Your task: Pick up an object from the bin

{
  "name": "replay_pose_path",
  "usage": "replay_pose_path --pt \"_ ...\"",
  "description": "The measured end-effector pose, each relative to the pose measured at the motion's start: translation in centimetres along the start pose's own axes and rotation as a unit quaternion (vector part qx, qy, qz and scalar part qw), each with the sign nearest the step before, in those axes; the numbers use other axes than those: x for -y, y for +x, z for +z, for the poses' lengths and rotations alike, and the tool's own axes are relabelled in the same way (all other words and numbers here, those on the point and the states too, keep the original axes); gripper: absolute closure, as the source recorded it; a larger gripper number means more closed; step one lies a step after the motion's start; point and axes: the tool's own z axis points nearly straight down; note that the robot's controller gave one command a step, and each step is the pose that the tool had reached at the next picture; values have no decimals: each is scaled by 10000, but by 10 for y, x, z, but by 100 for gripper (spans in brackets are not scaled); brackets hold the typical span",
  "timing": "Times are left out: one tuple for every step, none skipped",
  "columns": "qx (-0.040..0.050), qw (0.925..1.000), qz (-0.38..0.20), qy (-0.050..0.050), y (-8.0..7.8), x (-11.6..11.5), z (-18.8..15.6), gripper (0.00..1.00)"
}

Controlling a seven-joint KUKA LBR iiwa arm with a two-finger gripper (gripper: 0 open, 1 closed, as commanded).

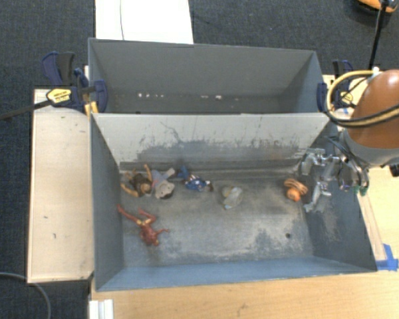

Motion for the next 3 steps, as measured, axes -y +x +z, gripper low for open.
replay_pose_path --pt "66 9998 -173 9 -15 8 -22 0" --pt "28 9999 123 -3 -29 2 69 0" --pt "42 9999 127 2 -28 3 73 100"
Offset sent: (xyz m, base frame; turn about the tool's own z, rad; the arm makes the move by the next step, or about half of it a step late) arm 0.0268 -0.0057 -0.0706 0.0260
